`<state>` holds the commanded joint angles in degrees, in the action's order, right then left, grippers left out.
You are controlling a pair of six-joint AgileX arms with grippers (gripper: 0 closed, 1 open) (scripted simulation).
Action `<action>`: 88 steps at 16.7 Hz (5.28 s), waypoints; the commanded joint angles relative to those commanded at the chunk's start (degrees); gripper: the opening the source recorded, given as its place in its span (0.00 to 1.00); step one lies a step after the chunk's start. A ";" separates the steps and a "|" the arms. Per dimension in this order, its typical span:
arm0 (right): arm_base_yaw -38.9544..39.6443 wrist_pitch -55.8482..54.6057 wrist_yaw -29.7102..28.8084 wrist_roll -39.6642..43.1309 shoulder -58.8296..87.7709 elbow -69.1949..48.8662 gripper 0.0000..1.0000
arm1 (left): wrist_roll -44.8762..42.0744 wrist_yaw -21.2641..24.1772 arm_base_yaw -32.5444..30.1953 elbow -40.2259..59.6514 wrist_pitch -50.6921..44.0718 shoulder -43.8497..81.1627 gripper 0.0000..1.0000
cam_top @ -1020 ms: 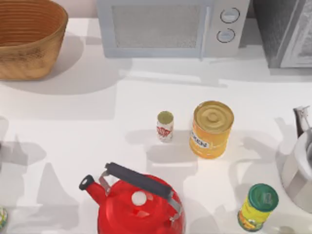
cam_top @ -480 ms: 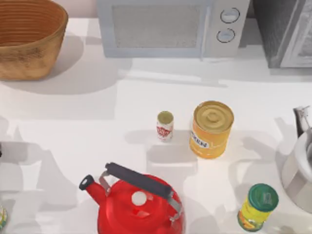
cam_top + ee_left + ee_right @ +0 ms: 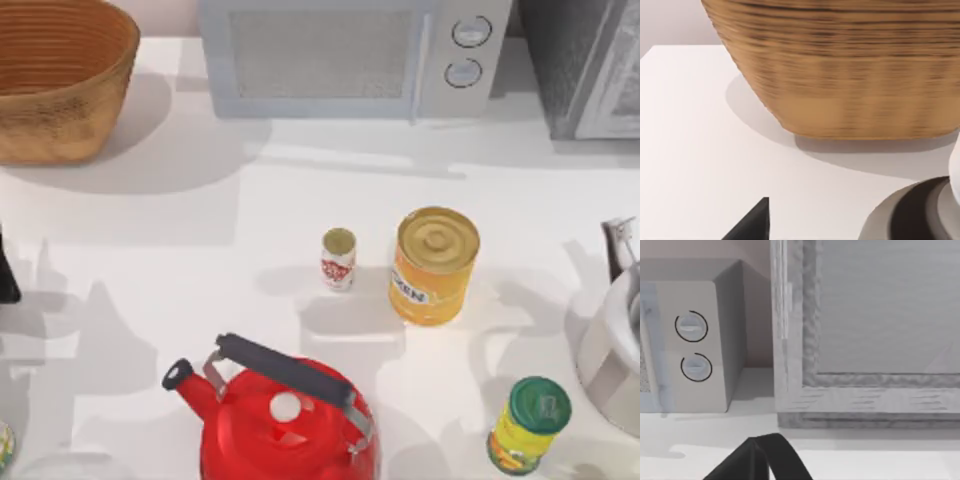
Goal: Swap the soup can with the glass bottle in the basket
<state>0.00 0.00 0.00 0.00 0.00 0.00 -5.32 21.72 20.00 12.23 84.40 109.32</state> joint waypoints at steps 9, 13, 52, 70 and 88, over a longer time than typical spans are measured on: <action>0.00 0.00 0.00 0.00 0.00 0.00 1.00 | 0.16 -0.67 -0.72 0.29 0.99 1.25 0.85; 0.00 0.00 0.00 0.00 0.00 0.00 1.00 | 0.16 -0.67 -0.72 0.29 0.99 1.25 0.55; 0.00 0.00 0.00 0.00 0.00 0.00 1.00 | 2.84 -16.74 -11.55 63.26 -71.13 -12.78 0.00; 0.00 0.00 0.00 0.00 0.00 0.00 1.00 | 3.57 -17.52 -15.71 71.04 -69.86 -1.25 0.00; 0.00 0.00 0.00 0.00 0.00 0.00 1.00 | 3.57 -17.52 -15.71 71.04 -69.86 -1.25 1.00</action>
<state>0.00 0.00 0.00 0.00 0.00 0.00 -1.75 4.21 4.29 83.27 14.54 108.08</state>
